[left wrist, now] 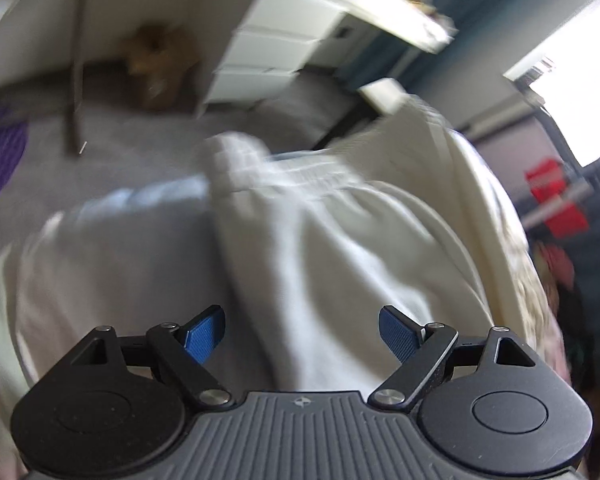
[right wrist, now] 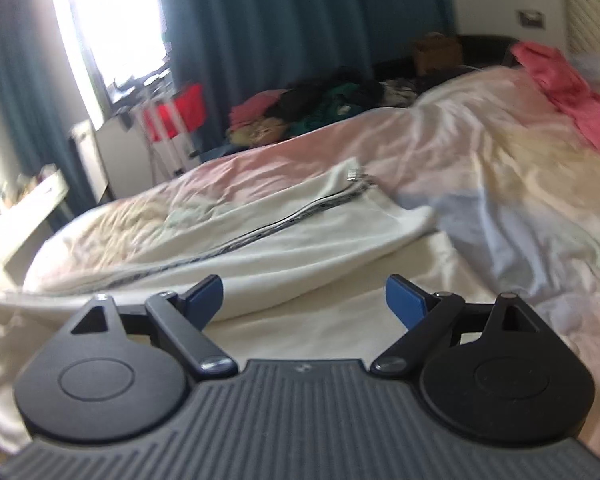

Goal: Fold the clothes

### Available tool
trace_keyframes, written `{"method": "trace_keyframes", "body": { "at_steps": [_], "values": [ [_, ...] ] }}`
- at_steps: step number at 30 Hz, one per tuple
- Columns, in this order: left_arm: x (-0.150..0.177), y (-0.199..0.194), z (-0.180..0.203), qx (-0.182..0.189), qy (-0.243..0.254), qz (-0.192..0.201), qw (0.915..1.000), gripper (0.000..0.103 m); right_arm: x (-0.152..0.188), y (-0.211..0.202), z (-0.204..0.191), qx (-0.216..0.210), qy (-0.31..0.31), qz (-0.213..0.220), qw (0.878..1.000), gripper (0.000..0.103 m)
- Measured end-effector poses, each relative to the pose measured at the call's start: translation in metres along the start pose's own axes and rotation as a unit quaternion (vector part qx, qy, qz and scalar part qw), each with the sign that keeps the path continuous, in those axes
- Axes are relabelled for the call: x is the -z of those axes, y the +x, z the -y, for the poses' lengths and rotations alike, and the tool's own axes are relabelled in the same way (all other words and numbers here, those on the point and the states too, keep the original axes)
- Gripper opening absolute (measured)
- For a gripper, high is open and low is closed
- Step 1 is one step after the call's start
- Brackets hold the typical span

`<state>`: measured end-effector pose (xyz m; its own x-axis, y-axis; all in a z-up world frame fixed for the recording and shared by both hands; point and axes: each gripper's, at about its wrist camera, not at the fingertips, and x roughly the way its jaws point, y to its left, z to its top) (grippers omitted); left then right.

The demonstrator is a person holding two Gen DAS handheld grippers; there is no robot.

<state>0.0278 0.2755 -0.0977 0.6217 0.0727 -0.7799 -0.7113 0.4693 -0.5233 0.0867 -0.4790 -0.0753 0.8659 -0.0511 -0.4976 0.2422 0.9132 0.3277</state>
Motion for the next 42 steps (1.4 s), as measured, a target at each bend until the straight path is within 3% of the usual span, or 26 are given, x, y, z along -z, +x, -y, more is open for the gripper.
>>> {"method": "trace_keyframes", "body": {
  "at_steps": [6, 9, 14, 18, 20, 23, 26, 27, 28, 29, 30, 31, 35, 42],
  "values": [
    [-0.011, 0.008, -0.031, 0.046, -0.078, -0.014, 0.9958, 0.085, -0.001, -0.015, 0.063, 0.041, 0.151, 0.017, 0.988, 0.090],
    [-0.011, 0.004, -0.038, 0.081, -0.088, -0.012, 0.9928, 0.077, 0.007, -0.028, 0.094, 0.057, 0.233, 0.040, 0.970, 0.090],
    [-0.005, 0.000, -0.050, 0.132, -0.104, -0.008, 0.9858, 0.062, 0.025, -0.047, 0.125, 0.095, 0.309, 0.053, 0.945, 0.089],
    [-0.004, 0.010, -0.060, 0.159, -0.127, -0.016, 0.9788, 0.056, 0.039, -0.041, 0.136, 0.102, 0.351, 0.021, 0.931, 0.083],
    [-0.002, 0.015, -0.059, 0.142, -0.124, -0.024, 0.9817, 0.051, 0.044, -0.033, 0.138, 0.105, 0.366, 0.000, 0.925, 0.083],
    [-0.001, 0.020, -0.058, 0.131, -0.127, -0.030, 0.9827, 0.047, 0.058, -0.014, 0.141, 0.106, 0.410, -0.040, 0.905, 0.082],
    [0.001, 0.019, -0.057, 0.134, -0.125, -0.025, 0.9828, 0.046, 0.069, 0.010, 0.141, 0.104, 0.440, -0.077, 0.888, 0.072],
    [0.001, 0.018, -0.057, 0.133, -0.122, -0.024, 0.9833, 0.044, 0.069, 0.015, 0.139, 0.105, 0.442, -0.077, 0.888, 0.071],
    [0.002, 0.017, -0.056, 0.131, -0.120, -0.023, 0.9838, 0.043, 0.067, 0.018, 0.138, 0.105, 0.437, -0.069, 0.891, 0.062],
    [0.002, 0.016, -0.056, 0.130, -0.117, -0.022, 0.9843, 0.042, 0.063, 0.021, 0.136, 0.106, 0.426, -0.060, 0.897, 0.034],
    [0.002, 0.015, -0.055, 0.129, -0.114, -0.020, 0.9849, 0.040, 0.058, 0.022, 0.135, 0.110, 0.411, -0.053, 0.903, 0.017],
    [0.003, 0.013, -0.055, 0.127, -0.111, -0.019, 0.9855, 0.037, 0.054, 0.023, 0.134, 0.114, 0.396, -0.046, 0.910, 0.008],
    [0.004, 0.005, -0.049, 0.136, -0.089, -0.005, 0.9867, 0.019, 0.044, 0.016, 0.127, 0.105, 0.369, -0.018, 0.923, 0.006],
    [0.006, -0.018, -0.040, 0.162, -0.049, 0.026, 0.9853, 0.013, 0.024, -0.011, 0.120, 0.091, 0.330, 0.041, 0.939, 0.005]
  ]
}}
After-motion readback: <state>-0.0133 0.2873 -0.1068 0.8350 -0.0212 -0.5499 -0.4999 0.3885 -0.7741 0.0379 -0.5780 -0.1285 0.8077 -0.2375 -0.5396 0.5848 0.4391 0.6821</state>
